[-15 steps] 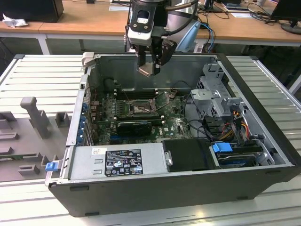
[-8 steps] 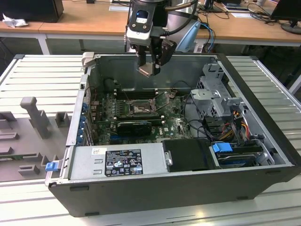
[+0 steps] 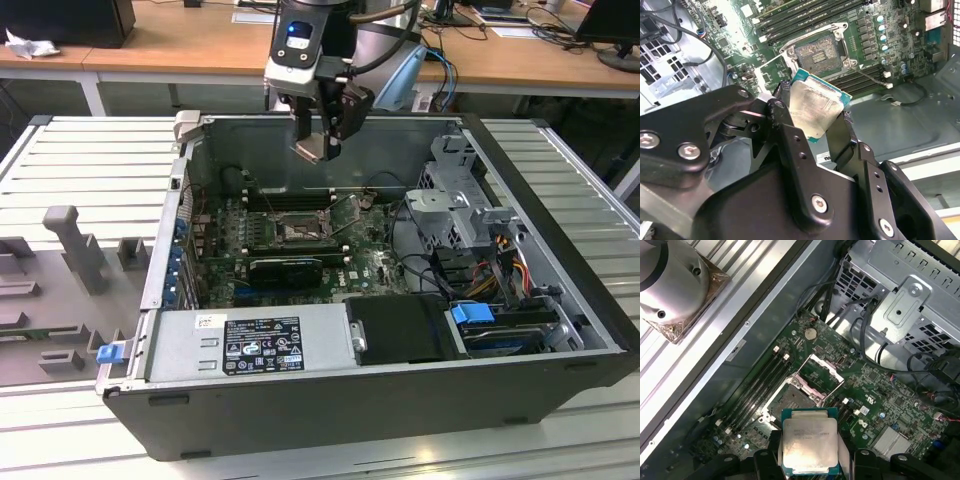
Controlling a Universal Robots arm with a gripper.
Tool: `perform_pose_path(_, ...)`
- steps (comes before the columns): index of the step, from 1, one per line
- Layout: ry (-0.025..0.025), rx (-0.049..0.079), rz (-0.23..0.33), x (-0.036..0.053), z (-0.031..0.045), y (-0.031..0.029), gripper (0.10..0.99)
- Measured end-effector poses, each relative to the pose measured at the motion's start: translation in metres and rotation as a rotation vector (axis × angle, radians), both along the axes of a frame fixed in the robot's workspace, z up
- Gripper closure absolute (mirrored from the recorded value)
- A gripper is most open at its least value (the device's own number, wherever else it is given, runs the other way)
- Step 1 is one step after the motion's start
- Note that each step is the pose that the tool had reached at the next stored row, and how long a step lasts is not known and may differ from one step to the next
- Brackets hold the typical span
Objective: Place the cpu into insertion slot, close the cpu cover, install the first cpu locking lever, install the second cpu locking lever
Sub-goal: 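Place the cpu into insertion slot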
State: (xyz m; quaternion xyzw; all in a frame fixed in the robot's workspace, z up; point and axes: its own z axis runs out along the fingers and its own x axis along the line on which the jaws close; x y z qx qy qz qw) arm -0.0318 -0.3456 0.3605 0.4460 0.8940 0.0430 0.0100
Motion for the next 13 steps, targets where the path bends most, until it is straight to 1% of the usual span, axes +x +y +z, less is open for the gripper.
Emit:
perform_pose_path(10,0.0000,0.000,-0.048,0.0000,-0.0001,0.0000,0.553)
perform_pose_path(13,0.0000,0.000,-0.086,0.0000,-0.0003,0.0000,0.553)
